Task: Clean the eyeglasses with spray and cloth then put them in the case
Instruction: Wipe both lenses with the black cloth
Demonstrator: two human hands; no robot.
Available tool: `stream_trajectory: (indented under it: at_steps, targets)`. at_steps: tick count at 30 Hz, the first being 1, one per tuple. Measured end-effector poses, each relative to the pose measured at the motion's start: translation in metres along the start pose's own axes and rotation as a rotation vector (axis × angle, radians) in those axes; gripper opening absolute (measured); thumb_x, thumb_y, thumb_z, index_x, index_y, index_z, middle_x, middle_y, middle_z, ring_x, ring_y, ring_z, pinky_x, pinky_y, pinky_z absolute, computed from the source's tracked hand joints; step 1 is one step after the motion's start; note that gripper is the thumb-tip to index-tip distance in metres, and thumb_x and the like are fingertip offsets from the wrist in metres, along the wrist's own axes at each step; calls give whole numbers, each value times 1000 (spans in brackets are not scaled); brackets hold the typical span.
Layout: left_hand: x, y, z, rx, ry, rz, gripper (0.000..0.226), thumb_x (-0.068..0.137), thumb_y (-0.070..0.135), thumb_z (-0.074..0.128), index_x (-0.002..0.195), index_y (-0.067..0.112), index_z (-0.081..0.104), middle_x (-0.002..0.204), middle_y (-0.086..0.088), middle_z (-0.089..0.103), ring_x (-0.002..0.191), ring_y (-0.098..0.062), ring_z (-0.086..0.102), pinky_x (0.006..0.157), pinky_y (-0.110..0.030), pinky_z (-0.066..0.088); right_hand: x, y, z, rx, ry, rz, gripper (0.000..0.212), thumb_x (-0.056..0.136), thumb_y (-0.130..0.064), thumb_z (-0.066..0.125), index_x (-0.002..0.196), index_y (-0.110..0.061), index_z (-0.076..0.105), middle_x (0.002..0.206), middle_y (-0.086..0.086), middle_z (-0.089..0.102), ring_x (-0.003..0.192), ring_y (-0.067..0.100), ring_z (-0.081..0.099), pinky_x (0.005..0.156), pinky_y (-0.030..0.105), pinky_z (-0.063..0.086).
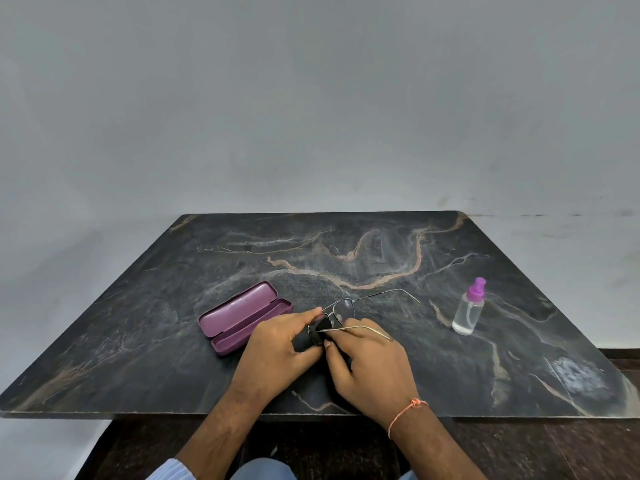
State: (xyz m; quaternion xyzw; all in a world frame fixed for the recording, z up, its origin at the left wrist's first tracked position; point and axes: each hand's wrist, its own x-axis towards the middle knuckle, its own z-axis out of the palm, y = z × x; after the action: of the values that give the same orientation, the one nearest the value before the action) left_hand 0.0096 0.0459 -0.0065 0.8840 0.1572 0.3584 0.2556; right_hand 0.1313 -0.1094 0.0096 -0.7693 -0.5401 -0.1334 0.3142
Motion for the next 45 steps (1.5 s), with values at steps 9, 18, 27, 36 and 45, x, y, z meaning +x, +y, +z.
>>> stream_trajectory:
  at_steps: [9,18,27,36,45]
  targets:
    - [1,3,-2,-2,4,-32,61,77,38,76,136,23,78,123,13,82,112,6,74,102,-13,54,3,3,7,-99,-37,-48,27,100,-40,54,116,-29,73,91,-11,65,87,16,63,65,30,51]
    - [2,4,-1,39,-24,-44,61,80,37,76,139,24,76,127,11,81,116,3,73,105,-7,49,10,5,11,28,-136,-6,38,107,-42,42,127,-23,68,100,-8,62,98,18,62,77,33,52]
    - [3,8,-3,-2,-6,-56,61,76,19,85,136,22,78,122,12,83,113,7,71,100,-4,48,14,4,20,210,-79,60,30,107,-36,50,112,-20,74,90,-17,51,91,13,60,78,24,46]
    - [3,4,-3,49,-35,-49,62,74,18,72,136,22,77,125,11,82,114,2,75,101,-18,57,10,2,11,396,-105,-76,17,103,-30,59,105,-26,76,89,-25,58,88,-1,60,82,27,53]
    - [4,3,-2,-5,28,-84,61,77,15,93,135,25,79,124,14,82,114,7,73,102,-13,55,6,-1,12,41,3,53,21,98,-42,50,104,-35,69,92,-14,65,93,9,63,74,33,56]
